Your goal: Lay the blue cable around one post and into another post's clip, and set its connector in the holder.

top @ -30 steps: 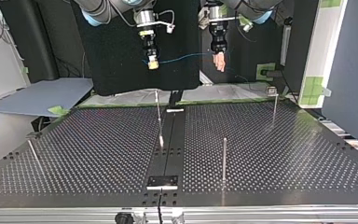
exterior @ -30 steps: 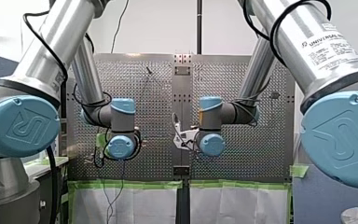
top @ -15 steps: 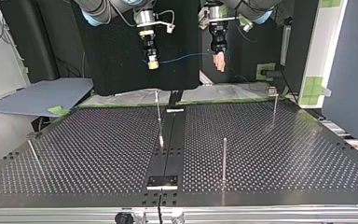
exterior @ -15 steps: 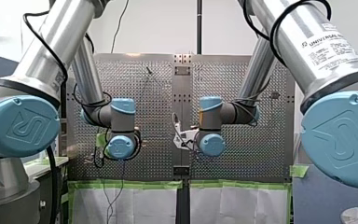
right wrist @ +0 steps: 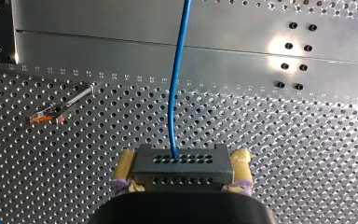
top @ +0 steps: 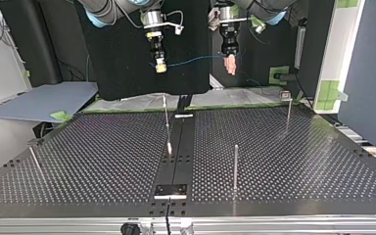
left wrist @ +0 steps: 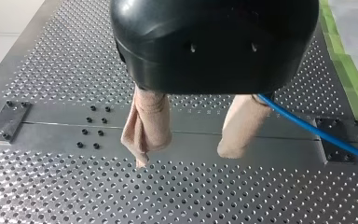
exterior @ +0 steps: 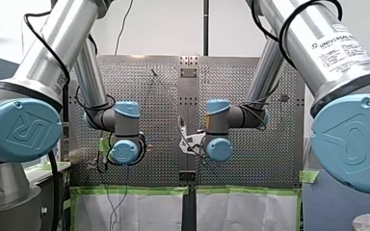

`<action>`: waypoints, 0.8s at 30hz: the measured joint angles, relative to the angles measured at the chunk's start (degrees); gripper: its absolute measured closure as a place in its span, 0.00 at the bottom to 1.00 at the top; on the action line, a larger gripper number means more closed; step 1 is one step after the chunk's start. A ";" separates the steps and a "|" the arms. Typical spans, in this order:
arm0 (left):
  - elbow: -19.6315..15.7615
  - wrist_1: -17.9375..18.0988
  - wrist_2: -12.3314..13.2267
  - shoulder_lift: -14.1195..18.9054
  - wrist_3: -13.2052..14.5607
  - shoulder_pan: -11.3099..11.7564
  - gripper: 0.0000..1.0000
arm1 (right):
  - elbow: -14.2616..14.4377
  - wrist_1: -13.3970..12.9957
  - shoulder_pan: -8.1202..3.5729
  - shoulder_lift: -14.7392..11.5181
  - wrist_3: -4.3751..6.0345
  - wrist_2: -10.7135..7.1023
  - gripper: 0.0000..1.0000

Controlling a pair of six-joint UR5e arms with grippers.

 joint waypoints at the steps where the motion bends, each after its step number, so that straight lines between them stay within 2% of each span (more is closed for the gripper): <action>1: 0.00 0.00 0.00 0.00 0.00 0.00 0.14 | 0.00 0.00 0.00 0.00 0.00 0.00 0.97; 2: 0.00 0.00 0.00 0.00 0.00 0.00 0.07 | 0.00 0.00 0.00 0.00 0.00 0.00 0.97; 3: 0.00 0.00 0.00 0.00 0.00 0.00 0.07 | 0.00 0.00 0.00 0.00 0.00 0.00 0.97; 4: 0.00 0.00 0.00 0.00 0.00 0.00 0.00 | 0.00 0.00 0.00 0.00 0.00 0.00 0.97; 24: 0.00 -0.05 0.00 0.00 -0.06 -0.01 0.00 | -0.04 0.17 -0.04 0.24 -0.14 0.09 0.97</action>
